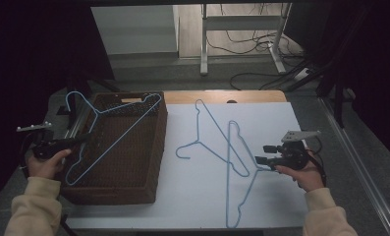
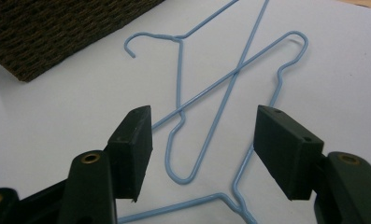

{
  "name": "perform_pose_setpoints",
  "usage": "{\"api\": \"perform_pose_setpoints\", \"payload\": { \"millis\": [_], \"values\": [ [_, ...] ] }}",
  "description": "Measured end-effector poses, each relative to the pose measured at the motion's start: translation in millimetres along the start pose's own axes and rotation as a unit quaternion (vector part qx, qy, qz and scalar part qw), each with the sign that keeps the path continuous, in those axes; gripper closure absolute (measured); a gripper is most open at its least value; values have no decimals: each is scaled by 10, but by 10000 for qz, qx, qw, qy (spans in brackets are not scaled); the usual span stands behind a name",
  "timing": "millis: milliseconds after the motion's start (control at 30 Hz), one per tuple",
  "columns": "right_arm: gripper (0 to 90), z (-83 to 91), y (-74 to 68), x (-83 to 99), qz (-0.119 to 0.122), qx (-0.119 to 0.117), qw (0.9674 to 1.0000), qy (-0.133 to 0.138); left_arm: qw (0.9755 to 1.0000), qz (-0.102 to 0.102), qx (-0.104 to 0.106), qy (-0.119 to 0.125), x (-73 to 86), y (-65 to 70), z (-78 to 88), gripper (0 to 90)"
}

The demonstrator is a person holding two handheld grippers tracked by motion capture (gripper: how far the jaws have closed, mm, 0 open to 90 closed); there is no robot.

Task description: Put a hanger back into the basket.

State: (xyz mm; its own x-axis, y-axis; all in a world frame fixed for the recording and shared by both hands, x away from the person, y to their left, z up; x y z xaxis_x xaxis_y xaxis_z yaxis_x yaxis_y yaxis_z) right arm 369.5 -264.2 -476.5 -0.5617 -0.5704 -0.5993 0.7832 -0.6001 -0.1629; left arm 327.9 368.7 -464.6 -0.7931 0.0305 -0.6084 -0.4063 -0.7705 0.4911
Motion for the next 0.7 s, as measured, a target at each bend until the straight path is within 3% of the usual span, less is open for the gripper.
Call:
{"api": "perform_pose_setpoints", "payload": {
  "millis": [167,467,667,700],
  "values": [
    [375,-5,-4,-3,19,4,10000,-4,9987,-51,-314,-394,-12,25,-106,871],
    [375,12,4,8,-4,19,10000,7,9974,35,-475,-540,-1,22,-116,871],
    [374,12,6,9,-6,22,10000,3,9945,103,-778,-690,20,18,-122,859],
    [373,10,6,10,-1,30,10000,-15,9921,100,-1001,-752,20,21,-129,847]
  ]
}}
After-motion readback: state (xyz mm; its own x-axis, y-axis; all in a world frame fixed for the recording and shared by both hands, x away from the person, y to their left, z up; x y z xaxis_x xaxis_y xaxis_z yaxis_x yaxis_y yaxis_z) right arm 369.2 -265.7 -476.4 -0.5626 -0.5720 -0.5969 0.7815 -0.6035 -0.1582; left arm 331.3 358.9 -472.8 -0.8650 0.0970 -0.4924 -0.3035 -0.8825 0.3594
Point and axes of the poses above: each handheld gripper's, and its own axes: z roughly backward along the jaws, x roughly out of its underside, y roughly to its right, the point moved 5 cm from there along -z, roughly forward along the jaws, and after that the axes turned 14 degrees about -y, right-handed, at the moved point
